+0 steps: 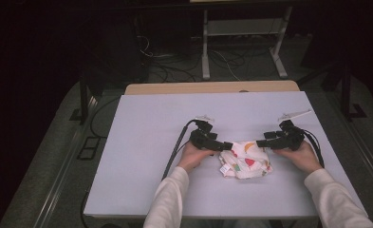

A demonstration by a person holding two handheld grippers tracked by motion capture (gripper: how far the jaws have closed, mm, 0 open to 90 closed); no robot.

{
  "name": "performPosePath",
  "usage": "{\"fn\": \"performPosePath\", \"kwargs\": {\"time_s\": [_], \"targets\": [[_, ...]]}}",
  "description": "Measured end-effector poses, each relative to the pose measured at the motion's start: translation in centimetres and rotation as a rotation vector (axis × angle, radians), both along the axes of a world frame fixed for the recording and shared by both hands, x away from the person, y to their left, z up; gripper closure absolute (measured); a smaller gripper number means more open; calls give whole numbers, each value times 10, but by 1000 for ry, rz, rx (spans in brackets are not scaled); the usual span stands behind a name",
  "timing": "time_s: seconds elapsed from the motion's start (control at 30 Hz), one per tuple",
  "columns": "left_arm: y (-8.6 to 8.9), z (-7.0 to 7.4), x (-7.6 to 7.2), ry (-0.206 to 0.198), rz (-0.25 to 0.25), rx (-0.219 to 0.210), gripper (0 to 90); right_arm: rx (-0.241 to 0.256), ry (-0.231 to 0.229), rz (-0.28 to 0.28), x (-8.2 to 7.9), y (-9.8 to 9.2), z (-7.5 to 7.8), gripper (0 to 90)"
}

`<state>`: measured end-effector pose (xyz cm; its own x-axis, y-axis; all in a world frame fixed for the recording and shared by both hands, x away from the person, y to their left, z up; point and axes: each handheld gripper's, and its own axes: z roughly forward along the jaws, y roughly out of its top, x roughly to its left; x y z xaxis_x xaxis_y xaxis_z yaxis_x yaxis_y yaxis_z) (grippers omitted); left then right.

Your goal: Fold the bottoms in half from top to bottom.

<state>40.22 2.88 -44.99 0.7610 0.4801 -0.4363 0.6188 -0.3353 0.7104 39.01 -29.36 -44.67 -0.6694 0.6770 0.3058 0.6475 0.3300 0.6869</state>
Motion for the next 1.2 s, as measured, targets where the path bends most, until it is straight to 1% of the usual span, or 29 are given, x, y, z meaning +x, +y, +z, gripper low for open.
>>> {"fn": "performPosePath", "kwargs": {"time_s": [0.03, 0.07, 0.13, 0.2, 0.23, 0.27, 0.33, 0.4, 0.43, 0.47, 0.5, 0.57, 0.63, 0.7, 0.8, 0.87, 0.93, 1.07, 1.2], "targets": [[0, -1, 0, 3, -9, -7, 154, -1, 1, 4, 1, 0, -1, 376], [-1, -1, 0, -1, -13, -5, 174, -2, -1, 6, 1, 1, -2, 401], [-1, -2, 0, -4, -25, -8, 255, -3, -7, 12, 2, 2, -3, 456], [-2, -3, 0, -11, -29, 2, 350, -3, -14, 15, 3, 3, -4, 510], [-2, -3, 0, -15, -33, 5, 401, -7, -15, 12, 4, 4, -5, 551], [-2, -4, 0, -18, -37, 12, 445, -1, -13, 18, 5, 4, -5, 607], [-3, -5, -1, -25, -52, 22, 516, 1, -3, 31, 6, 6, -7, 669], [-3, -5, -1, -38, -56, 36, 602, 2, 6, 40, 6, 7, -9, 742], [-2, -5, 0, -42, -53, 37, 634, 5, 7, 41, 7, 7, -9, 775], [-2, -4, 0, -44, -50, 31, 687, 5, 6, 38, 7, 7, -9, 815], [-1, -4, 0, -45, -50, 24, 723, 12, 14, 33, 8, 6, -9, 842], [-1, -4, 0, -56, -52, 31, 782, 23, 22, 25, 8, 6, -8, 858], [-1, -4, 1, -57, -55, 33, 800, 31, 32, 12, 9, 6, -8, 864], [1, -4, 2, -55, -46, 39, 811, 33, 44, -11, 10, 5, -7, 868], [3, -5, 3, -45, -42, 37, 819, 83, 74, -56, 13, 2, -6, 870], [4, -4, 4, -40, -41, 38, 820, 116, 92, -75, 15, 0, -6, 870], [5, -3, 3, -47, -43, 42, 821, 104, 94, -87, 16, 1, -7, 870], [6, 0, 3, -50, -48, 48, 822, 89, 96, -88, 16, 5, -7, 872], [10, 3, 3, -53, -54, 61, 823, 92, 86, -86, 15, 8, -4, 872]]}}
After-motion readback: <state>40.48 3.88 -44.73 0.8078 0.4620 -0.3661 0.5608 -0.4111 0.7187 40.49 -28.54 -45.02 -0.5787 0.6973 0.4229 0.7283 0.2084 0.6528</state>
